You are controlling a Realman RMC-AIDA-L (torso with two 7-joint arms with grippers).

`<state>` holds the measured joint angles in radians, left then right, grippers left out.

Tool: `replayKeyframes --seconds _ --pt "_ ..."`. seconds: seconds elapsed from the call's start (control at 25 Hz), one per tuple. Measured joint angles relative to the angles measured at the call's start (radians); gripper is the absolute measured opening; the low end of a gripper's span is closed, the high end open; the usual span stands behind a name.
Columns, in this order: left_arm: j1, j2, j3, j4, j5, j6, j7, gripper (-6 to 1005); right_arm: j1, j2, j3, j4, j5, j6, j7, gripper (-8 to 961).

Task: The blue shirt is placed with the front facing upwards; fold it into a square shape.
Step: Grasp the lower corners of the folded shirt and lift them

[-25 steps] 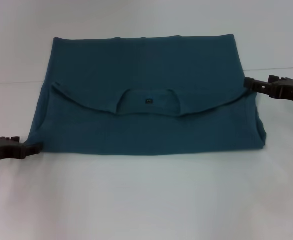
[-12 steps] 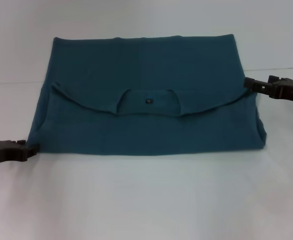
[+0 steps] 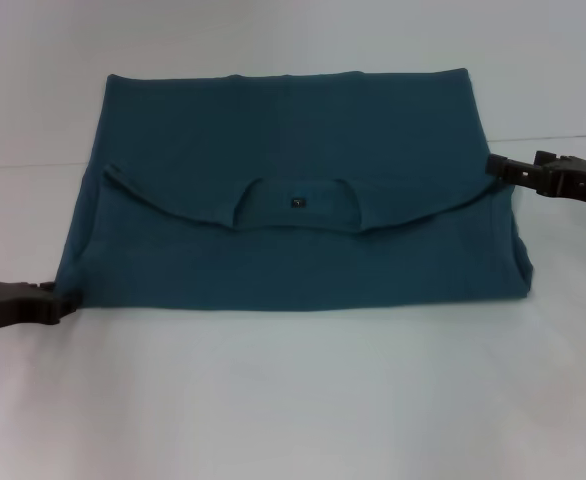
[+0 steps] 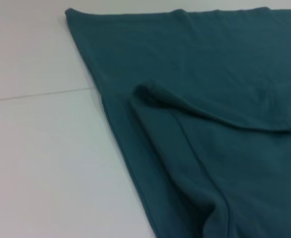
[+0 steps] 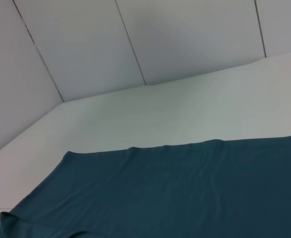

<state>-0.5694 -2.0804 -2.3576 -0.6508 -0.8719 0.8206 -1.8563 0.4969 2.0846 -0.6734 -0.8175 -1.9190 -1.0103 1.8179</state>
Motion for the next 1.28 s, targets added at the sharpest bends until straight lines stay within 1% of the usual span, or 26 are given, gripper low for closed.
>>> replayKeyframes --seconds 0.2,0.44,0.56,0.68,0.92,1.08,1.28 --pt "-0.023 0.007 0.005 0.034 0.039 -0.023 -0.004 278 -0.001 0.000 0.000 0.000 0.000 -0.002 0.000 941" --pt "-0.017 0.007 -0.004 0.027 0.044 -0.024 -0.007 210 -0.001 0.000 0.000 0.000 0.000 -0.005 0.001 939" --pt "-0.009 0.007 -0.004 0.015 0.041 -0.022 -0.007 140 -0.005 -0.001 -0.008 -0.003 -0.002 -0.005 0.010 938" --pt "-0.006 0.004 -0.006 0.009 0.039 -0.019 -0.005 70 -0.009 -0.007 -0.022 -0.013 -0.036 -0.012 0.044 936" --pt "0.003 -0.011 -0.006 -0.027 0.038 -0.014 -0.005 69 -0.023 -0.022 -0.013 -0.042 -0.143 -0.066 0.118 923" --pt "0.013 -0.021 -0.006 -0.055 0.032 -0.009 -0.007 69 -0.044 -0.023 -0.014 -0.113 -0.224 -0.104 0.192 914" --pt "0.017 -0.027 -0.006 -0.071 0.007 -0.001 -0.006 69 -0.049 -0.027 -0.014 -0.226 -0.335 -0.222 0.328 903"
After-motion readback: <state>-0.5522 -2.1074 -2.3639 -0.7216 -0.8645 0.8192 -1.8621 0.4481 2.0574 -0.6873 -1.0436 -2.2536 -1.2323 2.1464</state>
